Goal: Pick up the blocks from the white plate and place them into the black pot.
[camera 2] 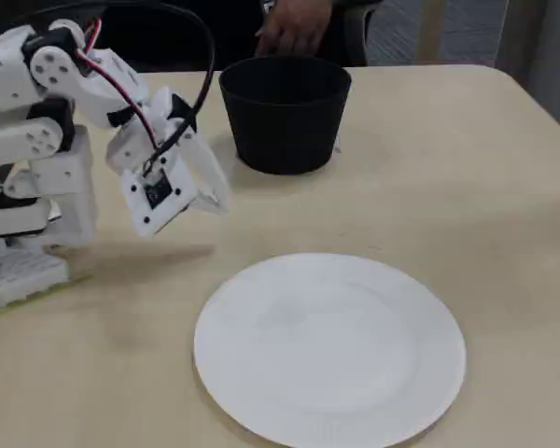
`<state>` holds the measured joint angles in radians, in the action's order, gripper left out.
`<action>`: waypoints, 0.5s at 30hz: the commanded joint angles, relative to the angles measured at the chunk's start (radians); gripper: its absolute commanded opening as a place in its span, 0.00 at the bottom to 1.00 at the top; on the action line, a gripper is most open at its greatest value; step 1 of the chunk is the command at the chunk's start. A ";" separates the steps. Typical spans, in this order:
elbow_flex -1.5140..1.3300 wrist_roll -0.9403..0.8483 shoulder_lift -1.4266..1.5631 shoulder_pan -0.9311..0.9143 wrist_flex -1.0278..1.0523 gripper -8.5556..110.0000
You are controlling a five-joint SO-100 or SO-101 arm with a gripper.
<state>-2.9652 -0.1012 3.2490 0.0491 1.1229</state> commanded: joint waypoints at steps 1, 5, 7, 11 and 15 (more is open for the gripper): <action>-0.003 -0.015 0.003 -0.005 -0.018 0.05; -0.005 -0.017 0.003 -0.014 -0.021 0.05; -0.005 -0.006 0.003 -0.015 -0.018 0.05; -0.005 0.003 0.003 -0.017 -0.018 0.05; -0.005 -0.003 0.003 -0.012 -0.018 0.05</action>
<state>-2.9744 -0.1043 3.2490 0.0276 1.1167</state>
